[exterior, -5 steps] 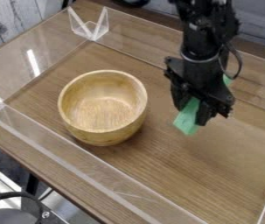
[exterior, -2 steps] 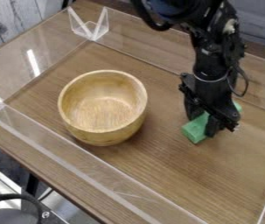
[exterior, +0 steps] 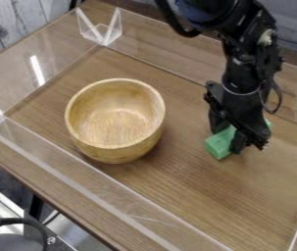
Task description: Remove the green block from inside the brown bowl and put it on the table
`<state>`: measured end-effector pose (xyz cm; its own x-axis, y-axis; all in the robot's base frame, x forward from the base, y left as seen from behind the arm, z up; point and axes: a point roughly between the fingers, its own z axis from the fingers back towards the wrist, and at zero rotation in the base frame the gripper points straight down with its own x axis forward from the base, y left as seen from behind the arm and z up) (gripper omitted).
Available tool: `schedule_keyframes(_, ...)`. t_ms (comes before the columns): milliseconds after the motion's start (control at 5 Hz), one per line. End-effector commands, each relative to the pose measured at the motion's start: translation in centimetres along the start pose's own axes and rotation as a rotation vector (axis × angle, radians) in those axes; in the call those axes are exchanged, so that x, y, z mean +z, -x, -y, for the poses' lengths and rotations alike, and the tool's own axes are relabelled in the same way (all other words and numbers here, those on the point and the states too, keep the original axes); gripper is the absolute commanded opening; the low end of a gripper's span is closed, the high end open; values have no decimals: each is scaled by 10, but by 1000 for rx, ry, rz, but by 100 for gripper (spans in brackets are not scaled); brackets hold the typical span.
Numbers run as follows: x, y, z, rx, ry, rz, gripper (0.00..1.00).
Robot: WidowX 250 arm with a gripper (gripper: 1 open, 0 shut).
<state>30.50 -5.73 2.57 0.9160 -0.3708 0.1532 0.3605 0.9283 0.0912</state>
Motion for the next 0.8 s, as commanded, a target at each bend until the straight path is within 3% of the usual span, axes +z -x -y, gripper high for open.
schedule_keyframes(0, -3, -9, -3, -7, 8, 25, 0)
schedule_keyframes(200, -7, -11, -6, -11, 24, 22, 0)
schedule_keyframes(600, -13, -24, -6, -5, 13, -61, 0)
